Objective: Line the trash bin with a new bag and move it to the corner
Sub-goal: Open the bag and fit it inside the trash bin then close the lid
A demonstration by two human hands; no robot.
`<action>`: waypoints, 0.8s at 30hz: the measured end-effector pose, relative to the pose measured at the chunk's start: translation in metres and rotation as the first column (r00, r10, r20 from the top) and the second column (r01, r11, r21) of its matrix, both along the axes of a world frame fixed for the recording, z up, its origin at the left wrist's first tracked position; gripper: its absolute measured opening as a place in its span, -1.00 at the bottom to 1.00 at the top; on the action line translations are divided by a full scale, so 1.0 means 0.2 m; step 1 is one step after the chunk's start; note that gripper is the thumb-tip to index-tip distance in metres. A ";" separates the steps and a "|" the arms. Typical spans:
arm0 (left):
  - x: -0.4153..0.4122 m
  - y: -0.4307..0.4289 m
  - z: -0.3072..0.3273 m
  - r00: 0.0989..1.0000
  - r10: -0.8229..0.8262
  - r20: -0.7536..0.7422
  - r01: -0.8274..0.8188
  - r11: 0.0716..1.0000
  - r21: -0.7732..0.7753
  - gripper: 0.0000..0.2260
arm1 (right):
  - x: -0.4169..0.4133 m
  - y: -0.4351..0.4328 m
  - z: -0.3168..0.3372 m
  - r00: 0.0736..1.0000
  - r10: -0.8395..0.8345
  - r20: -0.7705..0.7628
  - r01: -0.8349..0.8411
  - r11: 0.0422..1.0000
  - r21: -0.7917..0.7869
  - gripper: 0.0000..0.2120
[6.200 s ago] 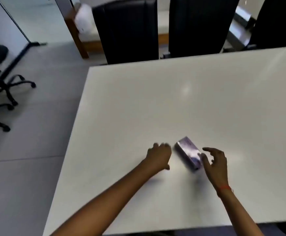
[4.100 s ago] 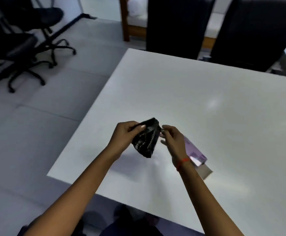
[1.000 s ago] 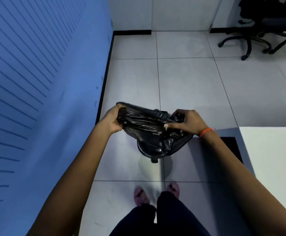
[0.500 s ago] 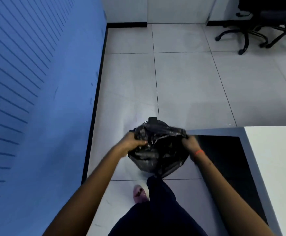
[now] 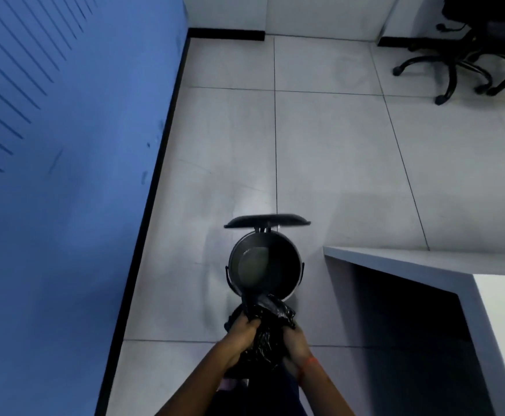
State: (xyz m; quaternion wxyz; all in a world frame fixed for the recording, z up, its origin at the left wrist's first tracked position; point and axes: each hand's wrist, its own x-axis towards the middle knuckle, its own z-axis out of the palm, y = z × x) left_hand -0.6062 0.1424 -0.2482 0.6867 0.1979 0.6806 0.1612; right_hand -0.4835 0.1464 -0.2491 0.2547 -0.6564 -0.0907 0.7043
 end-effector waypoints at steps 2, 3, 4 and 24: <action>0.02 0.11 -0.14 0.998 0.064 0.004 -0.065 0.997 0.052 -0.65 | -0.01 0.11 -0.16 0.997 -0.080 0.003 0.080 0.994 0.075 -0.66; 0.02 0.16 -0.22 0.996 0.092 0.012 -0.093 0.994 0.066 -0.65 | -0.02 0.16 -0.24 0.996 -0.091 0.004 0.090 0.991 0.097 -0.64; 0.03 0.22 -0.32 0.994 0.110 0.018 -0.111 0.991 0.076 -0.65 | -0.02 0.23 -0.33 0.994 -0.113 -0.010 0.114 0.988 0.106 -0.62; -0.52 0.82 -1.40 0.769 -0.312 -0.557 0.552 0.764 0.334 -0.62 | 0.57 0.88 -1.43 0.884 0.229 0.407 -0.382 0.856 0.348 -0.79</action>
